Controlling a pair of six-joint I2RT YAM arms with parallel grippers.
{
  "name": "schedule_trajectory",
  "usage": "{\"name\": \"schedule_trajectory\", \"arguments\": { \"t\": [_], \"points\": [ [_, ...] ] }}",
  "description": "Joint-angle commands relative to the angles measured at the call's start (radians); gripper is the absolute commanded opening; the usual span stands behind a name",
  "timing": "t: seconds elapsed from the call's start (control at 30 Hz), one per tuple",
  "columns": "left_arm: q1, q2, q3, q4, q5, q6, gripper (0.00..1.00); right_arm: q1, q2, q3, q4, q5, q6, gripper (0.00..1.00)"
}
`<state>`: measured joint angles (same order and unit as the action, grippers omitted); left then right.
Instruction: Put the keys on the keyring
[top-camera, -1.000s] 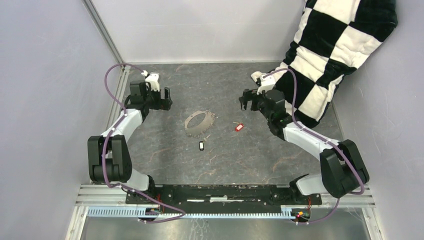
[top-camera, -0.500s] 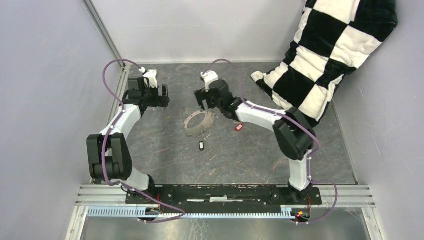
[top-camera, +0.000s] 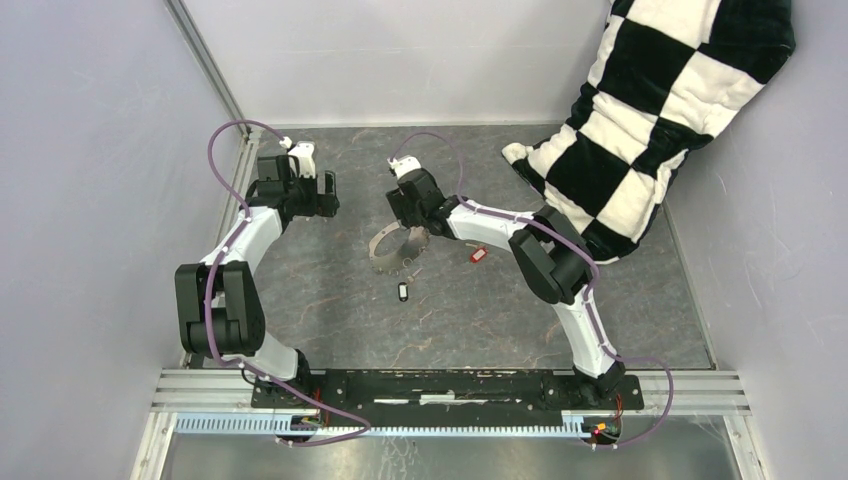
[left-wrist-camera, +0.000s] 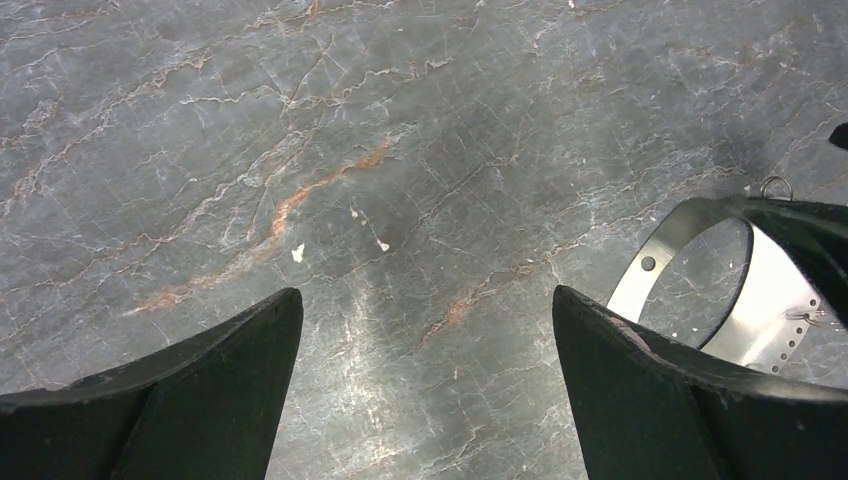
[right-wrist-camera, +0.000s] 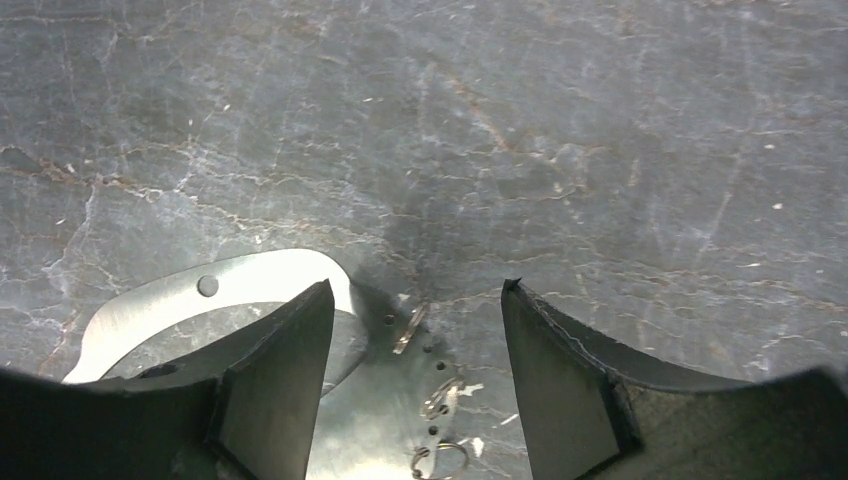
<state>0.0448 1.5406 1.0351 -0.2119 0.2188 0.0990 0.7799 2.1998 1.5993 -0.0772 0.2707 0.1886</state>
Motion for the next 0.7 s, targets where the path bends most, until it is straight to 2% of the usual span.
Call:
{"name": "schedule_trajectory", "arguments": {
  "t": [0.0, 0.37, 0.67],
  "points": [
    [0.006, -0.009, 0.027, -0.006, -0.005, 0.007, 1.0, 0.02, 0.021, 0.053, -0.011, 0.026, 0.019, 0.67],
    [0.005, -0.027, 0.015, -0.007, -0.024, 0.02, 1.0, 0.032, 0.005, 0.003, -0.02, 0.055, 0.032, 0.54],
    [0.005, -0.05, 0.012, -0.016, -0.021, 0.029, 1.0, 0.031, 0.017, -0.011, -0.022, 0.043, 0.043, 0.47]
  ]
}}
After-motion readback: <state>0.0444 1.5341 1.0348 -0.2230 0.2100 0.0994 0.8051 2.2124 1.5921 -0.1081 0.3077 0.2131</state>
